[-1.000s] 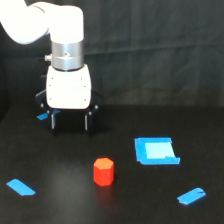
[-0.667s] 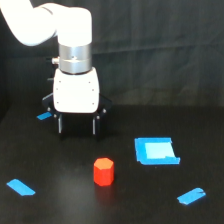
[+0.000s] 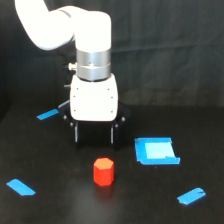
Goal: Pick up the red object from the table
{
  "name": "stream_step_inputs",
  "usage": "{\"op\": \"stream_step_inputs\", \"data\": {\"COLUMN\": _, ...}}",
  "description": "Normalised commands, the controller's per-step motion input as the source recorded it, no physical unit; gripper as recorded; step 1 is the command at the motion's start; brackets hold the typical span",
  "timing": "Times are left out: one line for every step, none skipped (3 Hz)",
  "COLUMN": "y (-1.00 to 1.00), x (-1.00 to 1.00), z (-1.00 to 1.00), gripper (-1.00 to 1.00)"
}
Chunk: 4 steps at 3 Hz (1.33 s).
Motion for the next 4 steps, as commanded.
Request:
{"op": "stream_step_inputs", "data": {"y": -0.76, "x": 0.33, "z": 0.09, "gripper": 0.97}}
{"op": "stream_step_inputs", "data": {"y": -0.76, "x": 0.05, "z": 0.12, "gripper": 0.97}}
{"op": "stream_step_inputs", "data": {"y": -0.77, "x": -0.05, "z": 0.11, "gripper": 1.00}}
{"op": "stream_step_inputs", "data": {"y": -0.73, "x": -0.09, "z": 0.10, "gripper": 1.00}}
